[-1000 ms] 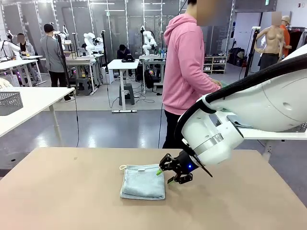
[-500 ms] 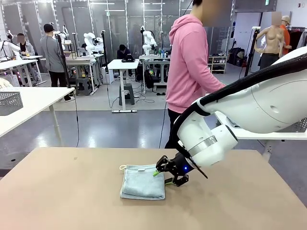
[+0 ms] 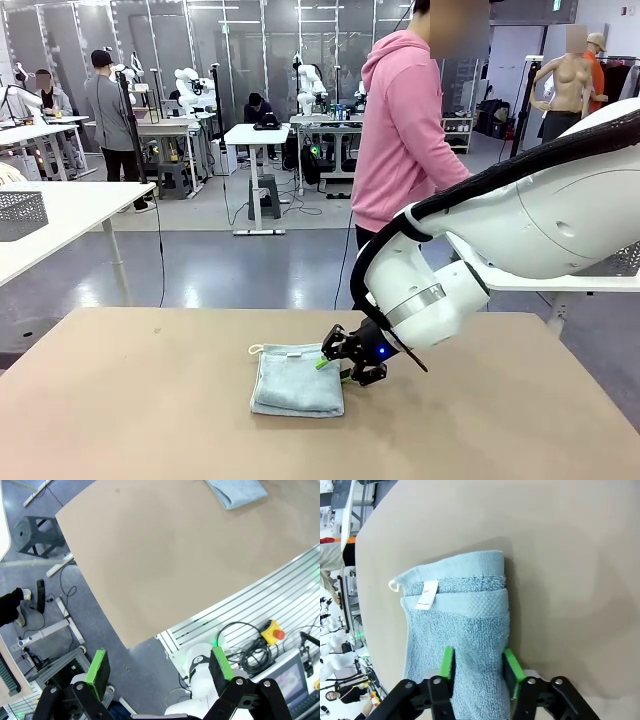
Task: Fold the towels and place them in the basket.
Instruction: Place the folded Towel with hook on the right side of the table.
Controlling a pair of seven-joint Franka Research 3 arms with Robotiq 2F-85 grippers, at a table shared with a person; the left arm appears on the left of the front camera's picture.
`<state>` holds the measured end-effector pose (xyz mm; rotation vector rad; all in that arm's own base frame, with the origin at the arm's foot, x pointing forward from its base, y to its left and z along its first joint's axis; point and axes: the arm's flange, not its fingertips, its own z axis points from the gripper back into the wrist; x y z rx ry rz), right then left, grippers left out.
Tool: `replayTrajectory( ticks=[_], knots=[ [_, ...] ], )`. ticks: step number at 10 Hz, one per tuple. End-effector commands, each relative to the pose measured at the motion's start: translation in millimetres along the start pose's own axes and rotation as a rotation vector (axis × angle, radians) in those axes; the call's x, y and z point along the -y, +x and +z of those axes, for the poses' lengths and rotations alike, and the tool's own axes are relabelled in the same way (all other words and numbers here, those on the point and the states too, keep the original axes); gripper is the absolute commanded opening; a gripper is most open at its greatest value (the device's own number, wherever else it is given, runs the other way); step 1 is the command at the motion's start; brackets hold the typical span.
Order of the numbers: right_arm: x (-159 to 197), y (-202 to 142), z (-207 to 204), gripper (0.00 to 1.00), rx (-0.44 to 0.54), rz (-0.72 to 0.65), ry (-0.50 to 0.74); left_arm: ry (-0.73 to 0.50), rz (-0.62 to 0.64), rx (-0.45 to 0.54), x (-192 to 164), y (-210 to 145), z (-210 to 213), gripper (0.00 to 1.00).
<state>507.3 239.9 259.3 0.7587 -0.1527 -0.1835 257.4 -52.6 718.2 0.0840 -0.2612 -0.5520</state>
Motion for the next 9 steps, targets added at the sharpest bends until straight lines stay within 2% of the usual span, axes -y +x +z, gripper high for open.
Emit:
replayTrajectory(
  ticks=[1, 9],
  knots=[
    [2, -4, -12, 0.0, 0.036, 0.024, 0.003, 0.008, 0.005, -0.001, 1, -1, 1, 1.0],
    [-9, -16, 1, 0.0, 0.041, 0.026, -0.052, 0.008, 0.005, -0.001, 1, -1, 1, 1.0]
  ],
)
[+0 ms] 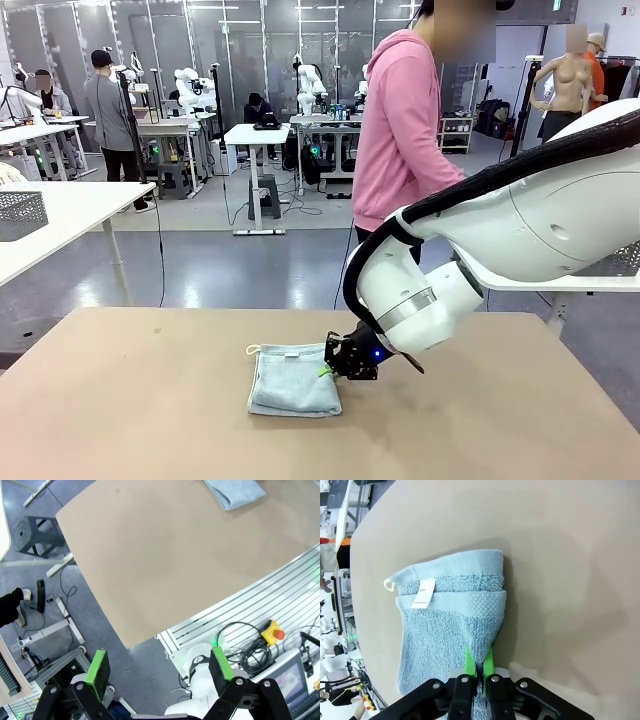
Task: Fold the towels and place them in the basket.
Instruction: Place the folded Towel with hook on the right side of the table.
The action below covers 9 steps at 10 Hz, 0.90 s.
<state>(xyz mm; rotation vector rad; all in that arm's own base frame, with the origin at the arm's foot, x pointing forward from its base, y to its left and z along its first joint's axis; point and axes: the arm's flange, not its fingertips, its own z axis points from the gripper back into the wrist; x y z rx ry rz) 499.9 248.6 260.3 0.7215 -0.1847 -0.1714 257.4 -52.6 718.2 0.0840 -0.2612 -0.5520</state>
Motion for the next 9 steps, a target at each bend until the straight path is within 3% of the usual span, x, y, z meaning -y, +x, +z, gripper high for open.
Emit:
replayTrajectory(
  ticks=[1, 7, 8, 9],
  knots=[
    [1, 2, -1, 0.0, -0.004, -0.004, 0.005, 0.008, 0.005, -0.001, 1, -1, 1, 1.0],
    [1, 2, -1, 0.0, -0.004, -0.004, 0.005, 0.008, 0.005, -0.001, 1, -1, 1, 1.0],
    [1, 0, 0, 0.07, -0.001, -0.002, -0.001, 0.008, 0.005, -0.001, 1, -1, 1, 1.0],
    [13, -1, 31, 0.07, -0.021, -0.008, 0.038, 0.008, 0.005, -0.001, 1, -1, 1, 1.0]
  ],
)
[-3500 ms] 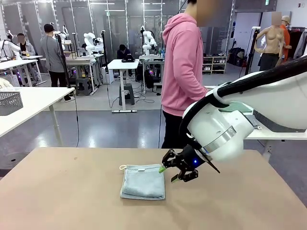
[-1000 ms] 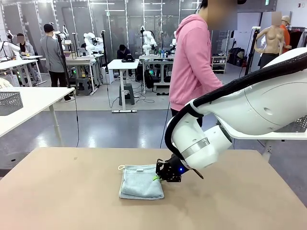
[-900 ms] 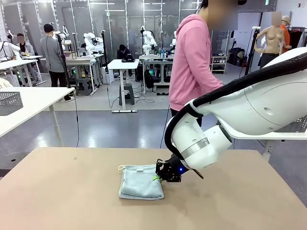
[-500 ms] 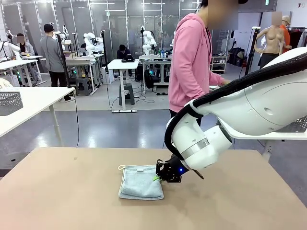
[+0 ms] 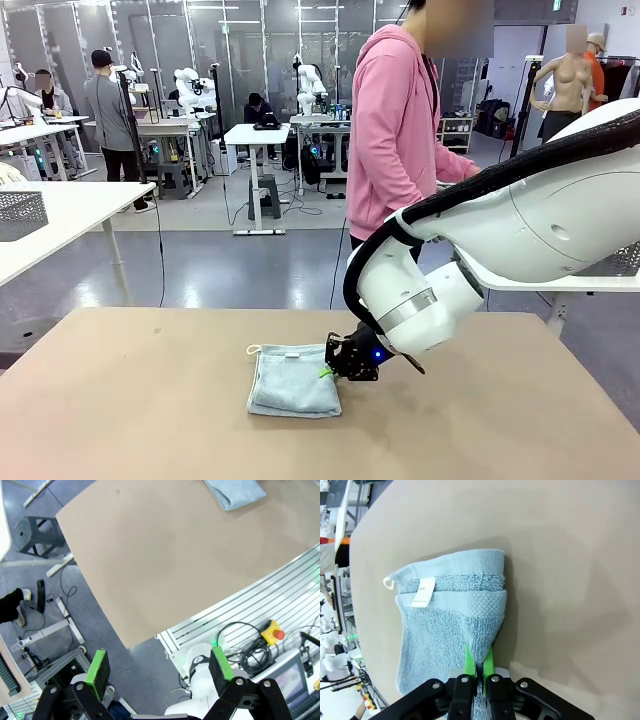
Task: Fold the towels and place them in the basket.
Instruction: Place the folded Towel with hook on the right side of the table.
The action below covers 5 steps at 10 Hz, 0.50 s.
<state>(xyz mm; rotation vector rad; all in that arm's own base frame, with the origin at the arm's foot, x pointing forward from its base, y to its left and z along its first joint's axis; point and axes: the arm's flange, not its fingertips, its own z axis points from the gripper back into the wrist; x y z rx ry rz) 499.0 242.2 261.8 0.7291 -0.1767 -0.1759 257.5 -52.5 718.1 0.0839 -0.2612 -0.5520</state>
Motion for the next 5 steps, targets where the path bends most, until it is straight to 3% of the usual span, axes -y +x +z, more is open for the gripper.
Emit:
replayTrajectory(
  ticks=[1, 5],
  knots=[
    [25, -3, 55, 0.07, -0.005, 0.033, -0.014, 0.008, 0.005, -0.001, 1, -1, 1, 1.0],
    [89, 8, 147, 0.07, 0.097, 0.087, -0.104, 0.008, 0.005, -0.001, 1, -1, 1, 1.0]
  ],
)
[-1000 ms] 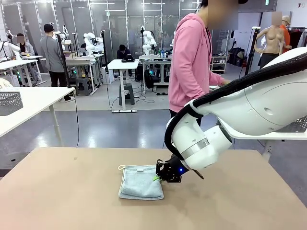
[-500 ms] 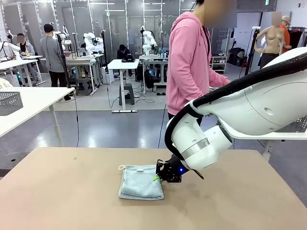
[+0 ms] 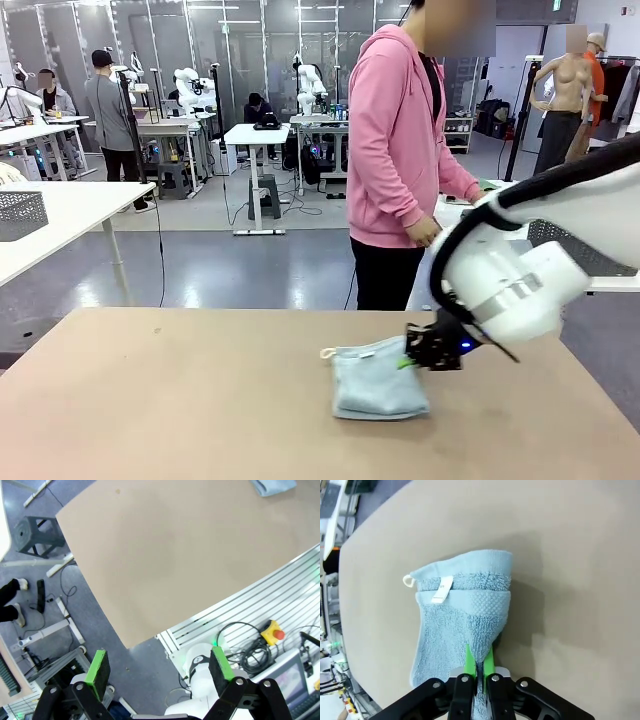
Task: Fold the towels and place them in the basket.
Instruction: Place the folded Towel with hook on the right side of the table.
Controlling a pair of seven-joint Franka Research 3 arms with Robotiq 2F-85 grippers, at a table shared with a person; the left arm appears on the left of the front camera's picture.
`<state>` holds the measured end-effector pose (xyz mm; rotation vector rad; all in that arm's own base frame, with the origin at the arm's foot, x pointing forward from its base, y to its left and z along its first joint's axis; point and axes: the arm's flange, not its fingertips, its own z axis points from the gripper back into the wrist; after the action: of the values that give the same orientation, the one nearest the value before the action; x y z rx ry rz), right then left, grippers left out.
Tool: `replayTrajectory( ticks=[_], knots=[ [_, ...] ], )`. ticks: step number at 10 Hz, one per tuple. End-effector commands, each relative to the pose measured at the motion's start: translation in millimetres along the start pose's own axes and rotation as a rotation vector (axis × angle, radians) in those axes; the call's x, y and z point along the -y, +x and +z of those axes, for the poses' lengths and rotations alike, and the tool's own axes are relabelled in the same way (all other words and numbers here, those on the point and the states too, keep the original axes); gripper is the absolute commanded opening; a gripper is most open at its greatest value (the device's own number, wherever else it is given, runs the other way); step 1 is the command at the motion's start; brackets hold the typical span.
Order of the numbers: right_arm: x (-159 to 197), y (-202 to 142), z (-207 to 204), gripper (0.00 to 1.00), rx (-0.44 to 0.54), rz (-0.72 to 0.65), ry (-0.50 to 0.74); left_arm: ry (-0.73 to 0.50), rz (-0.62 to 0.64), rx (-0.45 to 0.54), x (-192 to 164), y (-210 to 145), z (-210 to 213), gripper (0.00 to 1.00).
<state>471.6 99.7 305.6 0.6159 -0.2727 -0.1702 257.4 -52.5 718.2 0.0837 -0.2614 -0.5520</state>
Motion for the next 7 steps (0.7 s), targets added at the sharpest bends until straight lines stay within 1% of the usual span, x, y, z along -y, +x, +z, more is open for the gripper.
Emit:
replayTrajectory(
  ticks=[1, 3, 4, 5, 6, 7],
  knots=[
    [38, 3, 41, 0.07, 0.028, 0.014, -0.025, 0.009, 0.005, -0.001, 1, -1, 1, 1.0],
    [78, 11, 76, 0.07, 0.064, -0.023, -0.113, 0.009, 0.005, -0.001, 1, -1, 1, 1.0],
    [93, 15, 89, 0.07, 0.057, -0.033, -0.127, 0.009, 0.005, -0.001, 1, -1, 1, 1.0],
    [107, 18, 106, 0.07, 0.057, -0.04, -0.181, 0.009, 0.005, -0.001, 1, -1, 1, 1.0],
    [114, 22, 117, 0.07, 0.053, -0.042, -0.187, 0.009, 0.005, -0.001, 1, -1, 1, 1.0],
    [120, 24, 124, 0.07, 0.043, -0.04, -0.223, 0.009, 0.005, -0.001, 1, -1, 1, 1.0]
  ],
)
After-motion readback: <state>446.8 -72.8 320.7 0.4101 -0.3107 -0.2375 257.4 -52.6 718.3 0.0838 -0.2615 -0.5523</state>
